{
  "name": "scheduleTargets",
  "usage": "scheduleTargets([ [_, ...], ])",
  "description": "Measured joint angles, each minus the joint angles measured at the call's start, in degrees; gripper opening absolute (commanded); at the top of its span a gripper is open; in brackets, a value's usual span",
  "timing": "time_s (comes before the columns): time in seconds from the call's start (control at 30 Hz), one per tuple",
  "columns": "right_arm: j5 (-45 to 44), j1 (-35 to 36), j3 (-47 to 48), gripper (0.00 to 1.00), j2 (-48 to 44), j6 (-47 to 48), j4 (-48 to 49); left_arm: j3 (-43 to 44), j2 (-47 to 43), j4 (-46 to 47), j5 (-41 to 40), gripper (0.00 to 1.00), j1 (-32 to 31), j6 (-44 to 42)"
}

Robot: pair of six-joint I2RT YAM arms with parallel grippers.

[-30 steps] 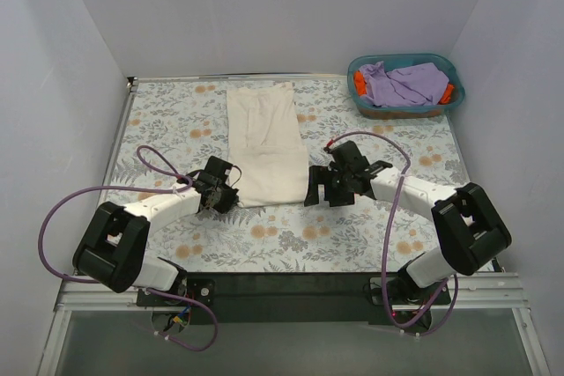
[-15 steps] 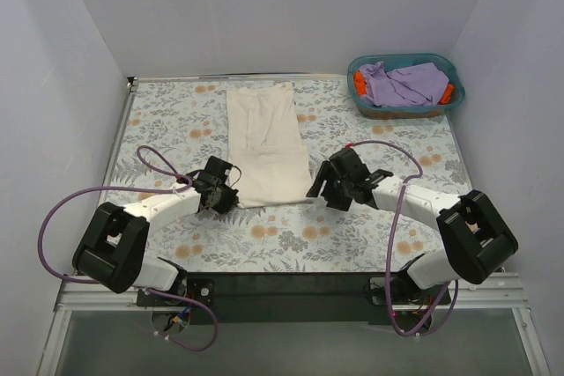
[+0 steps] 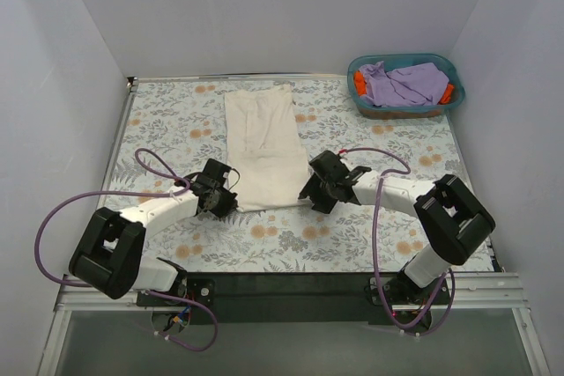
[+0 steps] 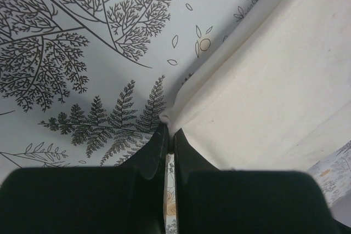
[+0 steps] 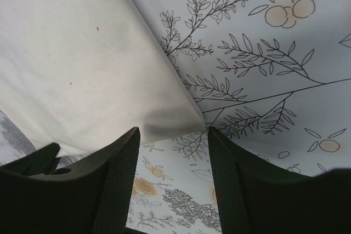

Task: Fold and stack the t-shirts
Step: Fold the tshirt

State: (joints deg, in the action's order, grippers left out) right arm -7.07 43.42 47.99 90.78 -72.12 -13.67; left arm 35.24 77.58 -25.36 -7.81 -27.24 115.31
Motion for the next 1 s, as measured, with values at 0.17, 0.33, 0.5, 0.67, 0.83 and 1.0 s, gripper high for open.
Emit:
scheduleTargets([
  [0.17, -0.5, 0.0, 1.0, 0.5, 0.9, -4.0, -1.3, -0.2, -0.4, -0.3, 0.1, 0.0, 0.0, -0.4],
  [0.33, -0.8, 0.4, 2.9, 0.47, 2.4, -6.0, -2.6, -0.3, -0.6, -0.5, 0.1, 0.0, 0.0, -0.9],
  [0.5, -1.2, 0.6, 3.0, 0.42, 2.8, -7.2, -3.1, -0.3, -0.7, -0.5, 0.1, 0.0, 0.0, -1.1],
  [0.67, -1.5, 0.7, 3.0, 0.29, 3.2, -7.5, -3.4, -0.5, -0.9, -0.5, 0.1, 0.0, 0.0, -1.1],
  [0.83, -2.0, 0.9, 3.0, 0.17, 3.5, -7.2, -3.4, -0.7, -1.2, -0.9, 0.2, 0.0, 0.0, -1.1],
  [1.0, -2.6, 1.0, 3.0, 0.05, 3.5, -6.0, -3.3, -0.7, -1.5, -1.6, 0.2, 0.0, 0.0, -1.4],
])
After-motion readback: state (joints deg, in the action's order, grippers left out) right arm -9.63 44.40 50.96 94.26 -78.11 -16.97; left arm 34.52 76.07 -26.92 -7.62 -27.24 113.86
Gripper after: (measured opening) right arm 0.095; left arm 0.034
